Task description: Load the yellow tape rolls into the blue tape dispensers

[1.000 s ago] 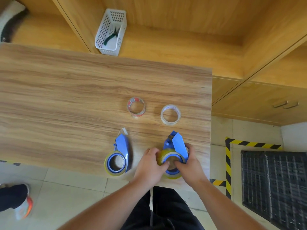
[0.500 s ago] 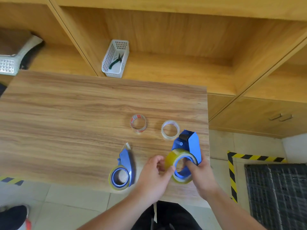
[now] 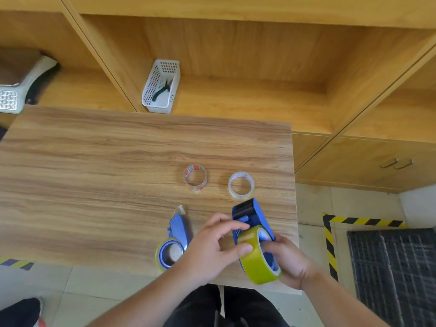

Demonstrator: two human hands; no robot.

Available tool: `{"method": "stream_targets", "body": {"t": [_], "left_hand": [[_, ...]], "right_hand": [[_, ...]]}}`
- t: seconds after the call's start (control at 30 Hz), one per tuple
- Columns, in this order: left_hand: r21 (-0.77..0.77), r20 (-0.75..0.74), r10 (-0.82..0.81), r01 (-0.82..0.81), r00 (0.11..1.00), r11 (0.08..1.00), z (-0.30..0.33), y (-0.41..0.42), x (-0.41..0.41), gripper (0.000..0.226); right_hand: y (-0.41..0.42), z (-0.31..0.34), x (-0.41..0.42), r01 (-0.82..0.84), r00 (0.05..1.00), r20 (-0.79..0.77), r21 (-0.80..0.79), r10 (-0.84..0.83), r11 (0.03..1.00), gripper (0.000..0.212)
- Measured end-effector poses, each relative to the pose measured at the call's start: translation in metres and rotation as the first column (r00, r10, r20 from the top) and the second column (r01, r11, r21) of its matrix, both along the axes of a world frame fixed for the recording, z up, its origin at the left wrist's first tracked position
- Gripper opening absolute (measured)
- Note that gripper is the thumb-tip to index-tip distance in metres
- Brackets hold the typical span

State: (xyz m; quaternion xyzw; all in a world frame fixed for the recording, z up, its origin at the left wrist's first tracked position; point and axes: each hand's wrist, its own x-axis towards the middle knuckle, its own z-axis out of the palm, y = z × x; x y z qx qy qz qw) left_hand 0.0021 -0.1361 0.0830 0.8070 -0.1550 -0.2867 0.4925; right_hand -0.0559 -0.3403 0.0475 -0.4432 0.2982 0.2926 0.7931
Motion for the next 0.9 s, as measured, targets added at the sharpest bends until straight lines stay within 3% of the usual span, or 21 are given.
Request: {"method": "stream_targets", "body": {"t": [0.1,0.27,0.5,0.6,0.77,0.9], "left_hand": [[0.018,0.052,-0.098,0.097,0.994,0.995,0.003,0.006,0.012,0.039],[0.06,0.172,-0.126,0.117,0.977,0.991,0.006,0.011,0.018,0.03],[0.194,0.45,-0.316,0.254,0.835,0.948,0.021,0.018,0.024,0.013],[0.252,0.453,-0.352,0.261,0.819,0.932,0.023,0.019,0.023,0.005],[0.269,0.388,-0.362,0.271,0.848,0.924,0.024,0.018,0.025,0.014],[0.302,0.405,-0.491,0.394,0.771,0.868,0.022,0.017,0.039,0.03]], "right_hand": [[0.003,0.002,0.0,-0.07,0.998,0.007,0.05,0.07,0.996,0.045],[0.007,0.007,0.002,-0.132,0.991,0.006,0.097,0.132,0.986,0.05],[0.013,0.011,0.002,-0.18,0.981,-0.04,0.137,0.187,0.974,0.044],[0.016,0.011,0.002,-0.201,0.976,-0.051,0.162,0.212,0.966,0.041],[0.021,0.013,0.001,-0.195,0.975,-0.059,0.213,0.212,0.957,0.034],[0.021,0.01,-0.001,-0.245,0.954,-0.122,0.215,0.275,0.945,0.044]]}}
